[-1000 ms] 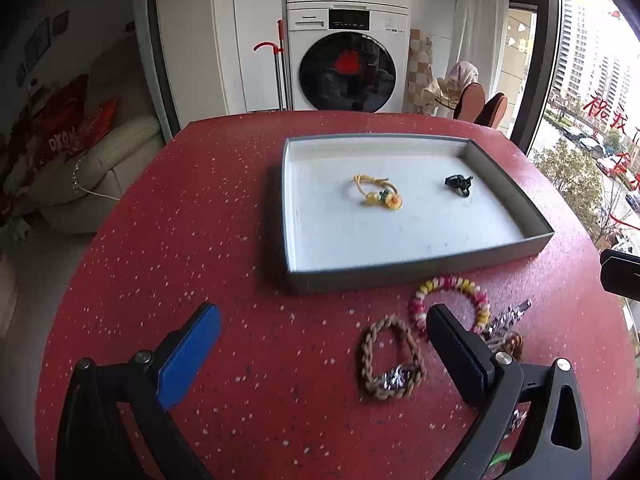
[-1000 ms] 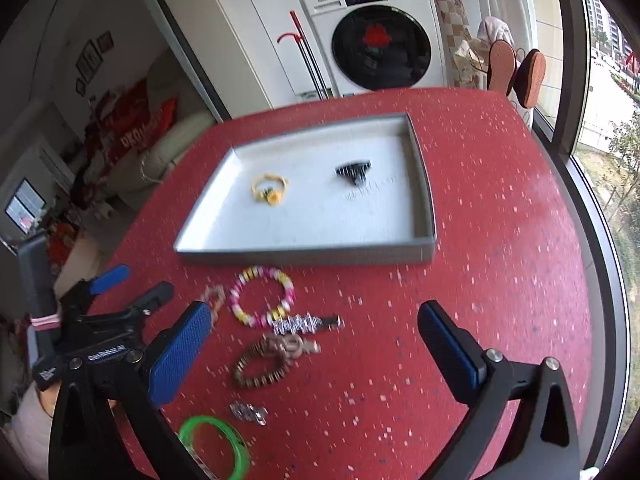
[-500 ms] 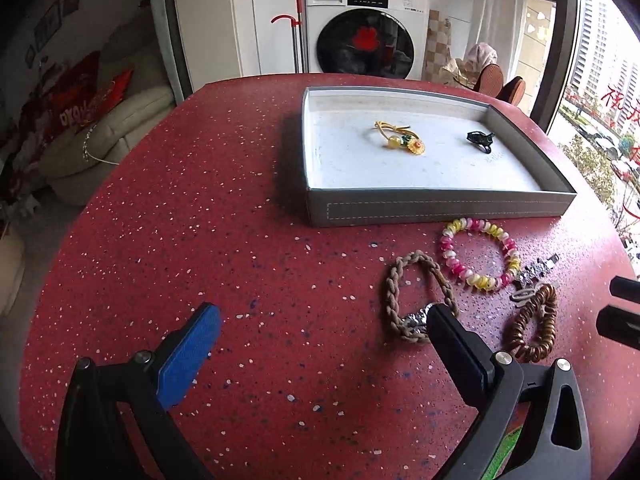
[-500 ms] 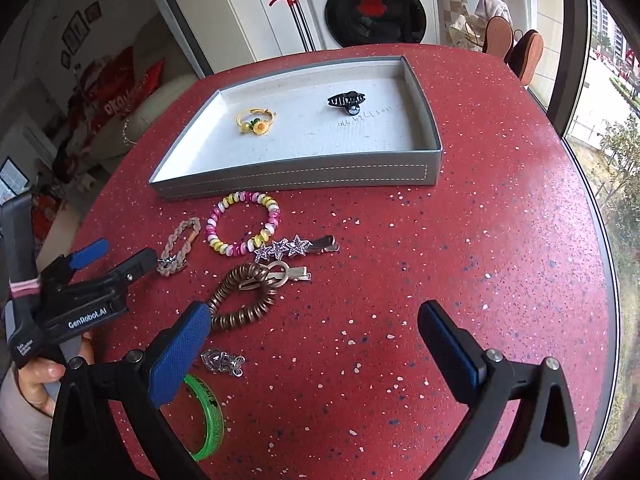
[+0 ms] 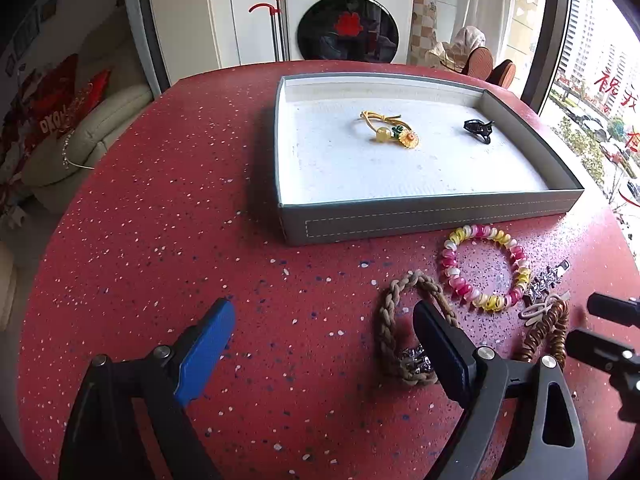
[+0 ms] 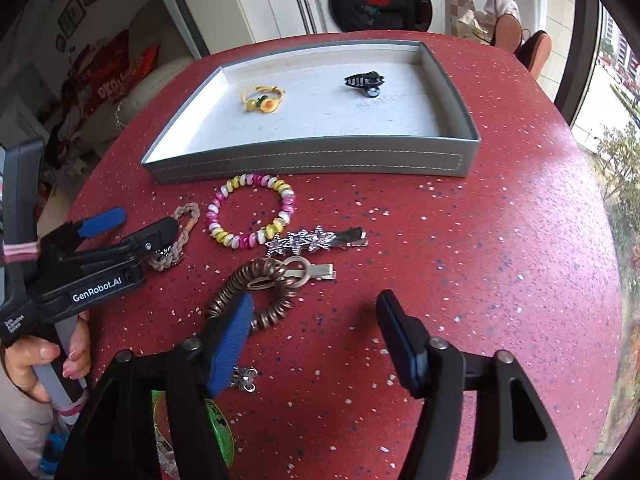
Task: Organize jewelry
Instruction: 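Move both tools back over the remaining jewelry beside the tray, then grasp the braided brown bracelet with the left tool while the right tool grasps the brown coil hair tie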
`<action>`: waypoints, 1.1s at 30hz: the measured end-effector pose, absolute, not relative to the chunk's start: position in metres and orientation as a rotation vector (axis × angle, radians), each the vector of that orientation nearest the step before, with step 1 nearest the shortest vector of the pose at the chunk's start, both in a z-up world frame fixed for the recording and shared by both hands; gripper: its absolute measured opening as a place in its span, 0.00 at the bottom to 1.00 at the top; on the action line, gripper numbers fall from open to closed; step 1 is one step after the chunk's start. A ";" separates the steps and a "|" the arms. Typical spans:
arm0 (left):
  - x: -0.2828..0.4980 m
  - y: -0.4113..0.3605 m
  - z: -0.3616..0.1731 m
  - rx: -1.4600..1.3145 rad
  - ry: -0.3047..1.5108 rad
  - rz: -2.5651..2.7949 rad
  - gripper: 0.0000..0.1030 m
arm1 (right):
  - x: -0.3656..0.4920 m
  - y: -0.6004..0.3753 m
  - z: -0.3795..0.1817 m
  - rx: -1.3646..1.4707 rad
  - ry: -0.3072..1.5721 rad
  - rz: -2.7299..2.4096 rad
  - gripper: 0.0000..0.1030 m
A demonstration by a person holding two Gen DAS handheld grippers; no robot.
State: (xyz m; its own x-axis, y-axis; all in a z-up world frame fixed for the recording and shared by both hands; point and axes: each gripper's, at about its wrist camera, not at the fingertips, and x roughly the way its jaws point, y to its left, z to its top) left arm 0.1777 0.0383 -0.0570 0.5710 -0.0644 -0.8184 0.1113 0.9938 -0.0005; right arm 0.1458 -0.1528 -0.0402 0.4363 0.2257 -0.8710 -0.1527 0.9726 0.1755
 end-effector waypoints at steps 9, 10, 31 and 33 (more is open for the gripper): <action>0.180 0.023 -0.054 0.098 0.970 -0.160 0.77 | 0.145 -0.130 -0.040 -0.056 1.078 0.228 0.27; 0.179 0.020 -0.053 0.110 0.966 -0.167 0.72 | 0.145 -0.131 -0.040 -0.056 1.076 0.231 0.20; 0.155 0.044 -0.016 -0.064 0.897 -0.294 0.24 | 0.143 -0.171 -0.004 0.137 0.974 0.303 0.13; 0.158 0.047 -0.012 -0.089 0.891 -0.297 0.24 | 0.146 -0.173 0.000 0.149 0.965 0.307 0.13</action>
